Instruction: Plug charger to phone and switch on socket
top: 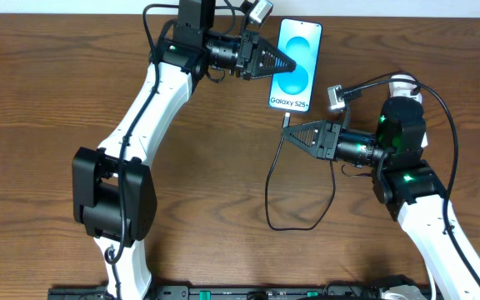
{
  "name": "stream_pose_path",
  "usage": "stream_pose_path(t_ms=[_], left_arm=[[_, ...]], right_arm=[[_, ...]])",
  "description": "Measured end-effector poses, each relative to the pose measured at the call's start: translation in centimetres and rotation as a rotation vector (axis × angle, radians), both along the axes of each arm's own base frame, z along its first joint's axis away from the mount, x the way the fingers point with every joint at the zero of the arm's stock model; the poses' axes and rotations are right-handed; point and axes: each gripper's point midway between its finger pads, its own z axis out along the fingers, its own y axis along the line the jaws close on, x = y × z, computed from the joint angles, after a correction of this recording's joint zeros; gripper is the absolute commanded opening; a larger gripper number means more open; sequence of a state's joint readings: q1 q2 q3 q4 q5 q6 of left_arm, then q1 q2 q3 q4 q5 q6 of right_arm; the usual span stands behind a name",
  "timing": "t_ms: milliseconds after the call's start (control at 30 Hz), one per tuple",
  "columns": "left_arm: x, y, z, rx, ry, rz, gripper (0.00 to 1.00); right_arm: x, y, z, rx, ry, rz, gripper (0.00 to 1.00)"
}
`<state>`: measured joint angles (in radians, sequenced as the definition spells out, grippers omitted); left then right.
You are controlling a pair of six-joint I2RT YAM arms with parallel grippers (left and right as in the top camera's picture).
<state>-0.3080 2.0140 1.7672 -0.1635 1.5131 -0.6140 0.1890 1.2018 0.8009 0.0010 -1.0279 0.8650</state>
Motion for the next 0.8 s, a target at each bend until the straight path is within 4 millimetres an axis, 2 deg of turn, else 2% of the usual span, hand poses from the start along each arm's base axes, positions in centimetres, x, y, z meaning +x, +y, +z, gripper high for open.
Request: stream_pose_path(t_ms=[800], left_arm=[[-0.01, 0.0, 0.0, 0.002, 0.011, 0.0, 0.07]], right_arm=[[0.23, -0.08, -0.02, -0.004, -0.004, -0.013, 0.01]])
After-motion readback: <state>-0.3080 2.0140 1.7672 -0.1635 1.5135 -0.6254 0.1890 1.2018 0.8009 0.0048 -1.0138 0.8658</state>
